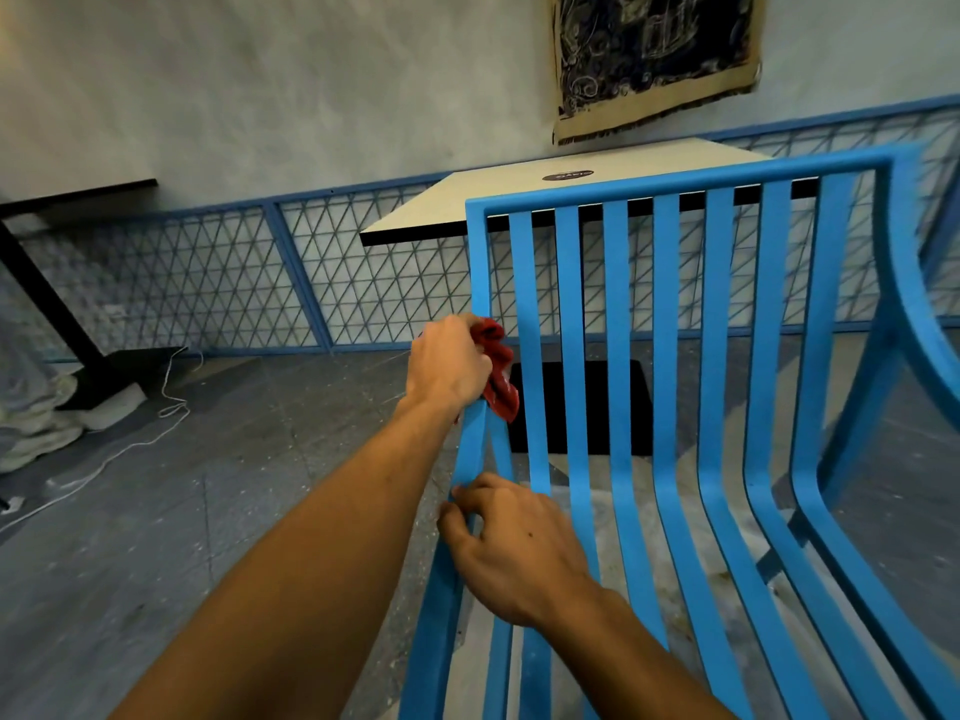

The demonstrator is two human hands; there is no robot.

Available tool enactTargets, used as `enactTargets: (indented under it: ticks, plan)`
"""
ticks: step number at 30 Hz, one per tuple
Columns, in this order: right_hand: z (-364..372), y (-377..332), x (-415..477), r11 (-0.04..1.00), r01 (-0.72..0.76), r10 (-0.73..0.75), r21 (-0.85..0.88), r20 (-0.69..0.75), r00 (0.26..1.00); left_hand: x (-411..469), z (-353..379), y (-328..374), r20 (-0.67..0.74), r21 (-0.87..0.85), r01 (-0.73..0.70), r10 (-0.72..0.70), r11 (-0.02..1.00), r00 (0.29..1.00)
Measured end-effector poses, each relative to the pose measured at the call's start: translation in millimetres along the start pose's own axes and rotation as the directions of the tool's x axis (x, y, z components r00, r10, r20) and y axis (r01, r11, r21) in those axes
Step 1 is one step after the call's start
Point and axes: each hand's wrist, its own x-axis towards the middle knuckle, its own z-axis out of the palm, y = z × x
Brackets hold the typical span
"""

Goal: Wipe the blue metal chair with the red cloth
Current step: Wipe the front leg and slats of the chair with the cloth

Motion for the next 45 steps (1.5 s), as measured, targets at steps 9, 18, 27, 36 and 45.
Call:
enactTargets:
  ticks: [9, 18, 27, 36, 45]
  plan:
    - [-6.4, 3.8, 7.1, 0.992, 0.120, -0.120, -0.042, 0.004, 0.993, 32.0, 11.4, 21.9, -0.045, 0.052, -0.075, 0.078, 0.996, 0.996]
    - [2.2, 1.8, 6.3, 0.997, 0.080, -0.080, -0.004, -0.012, 0.997, 10.1, 9.4, -2.9, 0.117, 0.169, -0.051, 0.032, 0.984, 0.993]
    - [18.4, 8.4, -29.4, 0.986, 0.035, -0.035, 0.161, -0.006, 0.999, -29.0, -7.0, -6.5, 0.289, 0.281, -0.074, -0.011, 0.957, 0.957]
    - [22.0, 23.7, -66.8, 0.934, -0.041, 0.108, 0.354, -0.173, 0.979, -77.8, -21.7, -10.0, 0.370, 0.261, -0.039, -0.063, 0.964, 0.927]
    - [15.6, 22.1, -102.8, 0.899, -0.117, 0.191, 0.422, -0.139, 0.972, -132.0, -40.8, -14.6, 0.403, 0.225, -0.005, -0.088, 0.974, 0.911]
